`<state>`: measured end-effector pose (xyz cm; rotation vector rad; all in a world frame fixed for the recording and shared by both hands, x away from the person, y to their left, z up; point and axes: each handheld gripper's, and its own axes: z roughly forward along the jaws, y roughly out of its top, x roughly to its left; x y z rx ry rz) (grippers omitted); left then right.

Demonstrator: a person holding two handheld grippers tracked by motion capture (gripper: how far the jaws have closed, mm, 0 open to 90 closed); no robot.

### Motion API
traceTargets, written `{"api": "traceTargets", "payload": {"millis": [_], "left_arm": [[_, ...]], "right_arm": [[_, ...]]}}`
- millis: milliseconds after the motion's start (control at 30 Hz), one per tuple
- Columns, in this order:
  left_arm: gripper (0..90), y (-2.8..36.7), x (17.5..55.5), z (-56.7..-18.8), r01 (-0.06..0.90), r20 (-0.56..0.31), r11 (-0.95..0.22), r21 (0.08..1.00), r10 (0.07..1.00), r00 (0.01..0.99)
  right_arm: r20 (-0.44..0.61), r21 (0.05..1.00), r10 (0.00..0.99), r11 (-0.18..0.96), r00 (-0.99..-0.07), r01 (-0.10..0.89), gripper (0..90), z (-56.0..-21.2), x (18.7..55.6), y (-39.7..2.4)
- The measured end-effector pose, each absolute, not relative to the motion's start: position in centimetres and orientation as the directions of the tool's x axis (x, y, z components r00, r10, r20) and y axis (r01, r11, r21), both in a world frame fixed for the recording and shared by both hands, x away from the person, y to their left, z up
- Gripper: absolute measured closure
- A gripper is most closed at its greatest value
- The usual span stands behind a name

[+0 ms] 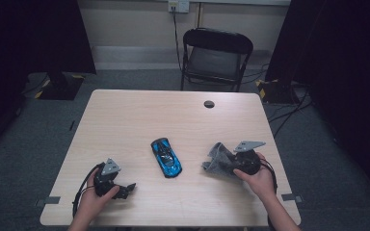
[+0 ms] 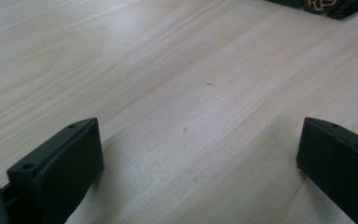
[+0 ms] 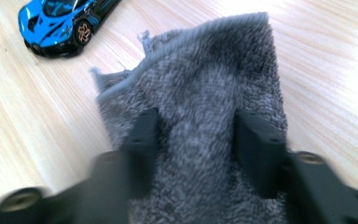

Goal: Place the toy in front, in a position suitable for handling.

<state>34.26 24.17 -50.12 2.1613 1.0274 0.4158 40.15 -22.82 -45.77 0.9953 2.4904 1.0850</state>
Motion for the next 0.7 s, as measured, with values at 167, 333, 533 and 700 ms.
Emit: {"api": "traceTargets", "payload": {"millis": [167,333,533,700], "left_arm": [[0.0,24.2,34.3,-50.1,0.549,-0.009,-0.443,0.709,0.773,0.634],[0.0,24.2,34.2,-50.1,0.550,-0.009,-0.442,0.709,0.774,0.633],[0.0,24.2,34.2,-50.1,0.550,-0.009,-0.442,0.709,0.774,0.633],[0.0,24.2,34.2,-50.1,0.550,-0.009,-0.441,0.709,0.774,0.633]], "right_arm": [[0.096,0.741,0.703,0.422,-0.705,0.523,27.1,-44.1,39.7,-22.4],[0.078,0.779,0.660,0.428,-0.748,0.459,16.1,-42.1,38.8,-19.2],[0.130,0.788,0.590,0.426,-0.797,0.445,15.1,-43.7,38.2,-12.9],[0.121,0.764,0.566,0.471,-0.816,0.440,18.1,-46.2,38.4,-8.4]]}}
